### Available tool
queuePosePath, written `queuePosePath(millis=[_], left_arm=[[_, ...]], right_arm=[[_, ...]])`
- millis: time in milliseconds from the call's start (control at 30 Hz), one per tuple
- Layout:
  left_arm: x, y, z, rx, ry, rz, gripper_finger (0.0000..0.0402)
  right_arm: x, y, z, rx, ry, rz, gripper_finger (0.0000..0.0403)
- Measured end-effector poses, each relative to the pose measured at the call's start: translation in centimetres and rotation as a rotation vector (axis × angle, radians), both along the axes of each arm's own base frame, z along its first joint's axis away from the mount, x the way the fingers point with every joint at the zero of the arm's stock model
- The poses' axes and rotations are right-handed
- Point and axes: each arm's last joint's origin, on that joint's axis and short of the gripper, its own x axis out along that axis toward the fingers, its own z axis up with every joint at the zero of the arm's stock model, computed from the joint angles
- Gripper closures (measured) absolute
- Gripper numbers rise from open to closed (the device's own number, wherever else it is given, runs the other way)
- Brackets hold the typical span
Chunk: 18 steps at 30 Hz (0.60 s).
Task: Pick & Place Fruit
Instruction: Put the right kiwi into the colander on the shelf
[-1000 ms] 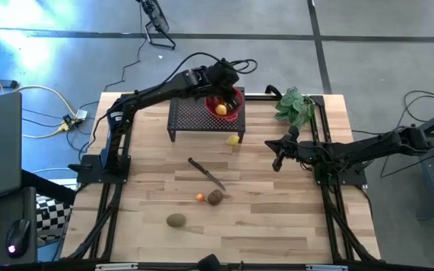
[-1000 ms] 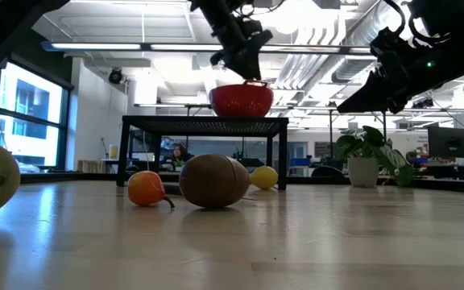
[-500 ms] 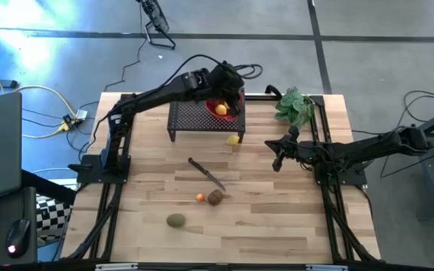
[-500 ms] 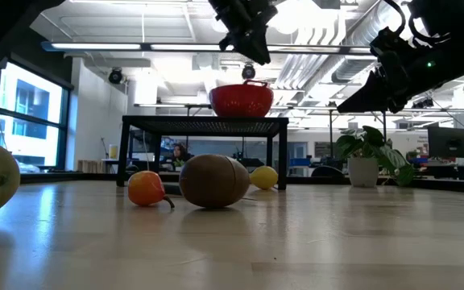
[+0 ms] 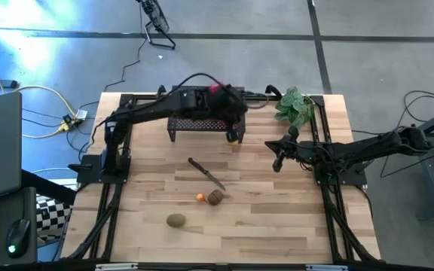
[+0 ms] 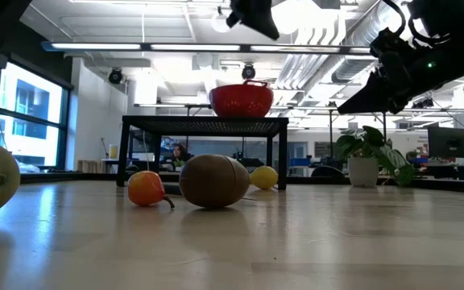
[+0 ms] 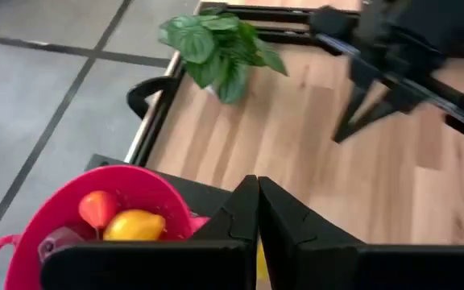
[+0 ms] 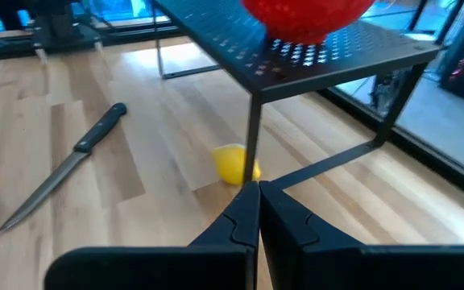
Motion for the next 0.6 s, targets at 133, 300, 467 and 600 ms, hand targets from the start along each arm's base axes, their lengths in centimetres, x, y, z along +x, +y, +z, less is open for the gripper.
queuePosePath(millis=[133, 300, 467, 600], left_arm=[[-0.1, -2.9, -0.4, -0.013, 0.060, -0.062, 0.0396], [-0.3, -6.7, -0.9, -0.029, 0.122, -0.141, 0.0401], [-0.7, -10.5, -1.5, -0.062, 0.164, -0.196, 0.0401], [-1.7, -13.2, -2.0, -0.104, 0.228, -0.194, 0.0401]], right_arm=[[0.0, 0.1, -0.1, 0.026, 0.002, 0.009, 0.0400], [-0.2, 0.1, -0.6, 0.053, 0.043, 0.013, 0.0400], [-0.3, 0.1, -0.8, 0.078, 0.063, 0.007, 0.0400], [-0.3, 0.2, -0.9, 0.110, 0.055, 0.023, 0.0400]])
